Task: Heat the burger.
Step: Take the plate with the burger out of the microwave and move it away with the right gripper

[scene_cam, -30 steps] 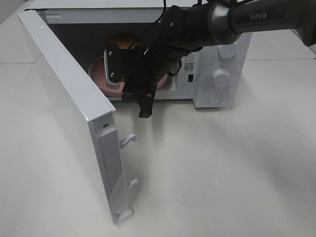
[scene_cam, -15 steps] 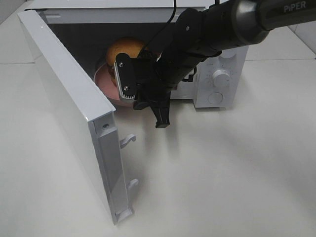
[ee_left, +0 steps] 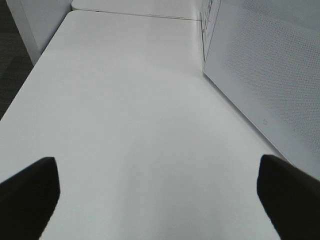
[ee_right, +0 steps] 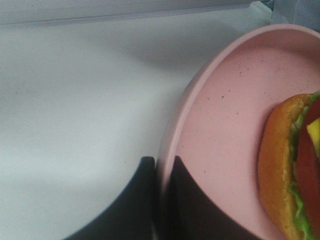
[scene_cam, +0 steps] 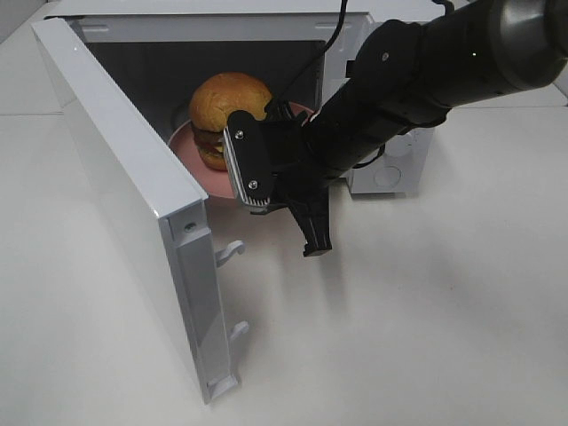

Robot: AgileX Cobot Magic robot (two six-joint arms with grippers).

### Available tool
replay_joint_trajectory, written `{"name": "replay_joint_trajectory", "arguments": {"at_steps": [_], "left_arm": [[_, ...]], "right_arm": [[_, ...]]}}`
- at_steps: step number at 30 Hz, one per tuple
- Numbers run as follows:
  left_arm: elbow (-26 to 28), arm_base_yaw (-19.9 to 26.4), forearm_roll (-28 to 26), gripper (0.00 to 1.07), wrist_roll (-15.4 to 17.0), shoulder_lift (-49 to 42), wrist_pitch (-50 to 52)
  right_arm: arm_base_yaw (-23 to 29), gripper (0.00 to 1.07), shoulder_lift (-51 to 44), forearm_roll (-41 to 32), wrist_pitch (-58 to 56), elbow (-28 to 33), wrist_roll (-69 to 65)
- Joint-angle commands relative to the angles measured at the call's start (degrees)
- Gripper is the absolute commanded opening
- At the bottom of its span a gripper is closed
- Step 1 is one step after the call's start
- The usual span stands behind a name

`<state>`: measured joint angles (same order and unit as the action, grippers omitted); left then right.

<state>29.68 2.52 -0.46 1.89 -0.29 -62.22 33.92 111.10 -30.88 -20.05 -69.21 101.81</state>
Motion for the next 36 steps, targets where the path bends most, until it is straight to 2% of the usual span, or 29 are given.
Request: {"name": "replay_joint_trajectory", "arguments": {"at_steps": [1, 3, 8, 19, 32, 36], "left_arm": [[-0.2, 0.2, -0.1, 1.0, 0.0, -0.1, 1.0], [-0.2, 0.2, -0.1, 1.0, 0.0, -0.1, 1.0], [-0.2, 0.2, -0.1, 1.0, 0.0, -0.1, 1.0], [-0.2, 0.2, -0.1, 1.0, 0.0, -0.1, 1.0], [-0.2, 0.2, -0.1, 1.0, 0.0, -0.1, 1.0], [-0.2, 0.2, -0.1, 1.0, 0.0, -0.1, 1.0]], "right_arm": [[-0.3, 0.0, -2.6, -3.2, 5.3, 1.0, 3.0], [-0.3, 0.0, -4.4, -6.8, 6.6, 2.8, 6.8], [-0.3, 0.0, -5.3, -9.5, 6.1, 3.7, 8.3], [-0.3, 0.0, -8.9, -10.5, 6.6, 7.7, 9.5], [-0.3, 0.0, -20.2, -10.8, 9.6, 21.3, 9.3], [-0.3, 0.0, -23.3, -10.8, 9.6, 23.9, 9.3]]}}
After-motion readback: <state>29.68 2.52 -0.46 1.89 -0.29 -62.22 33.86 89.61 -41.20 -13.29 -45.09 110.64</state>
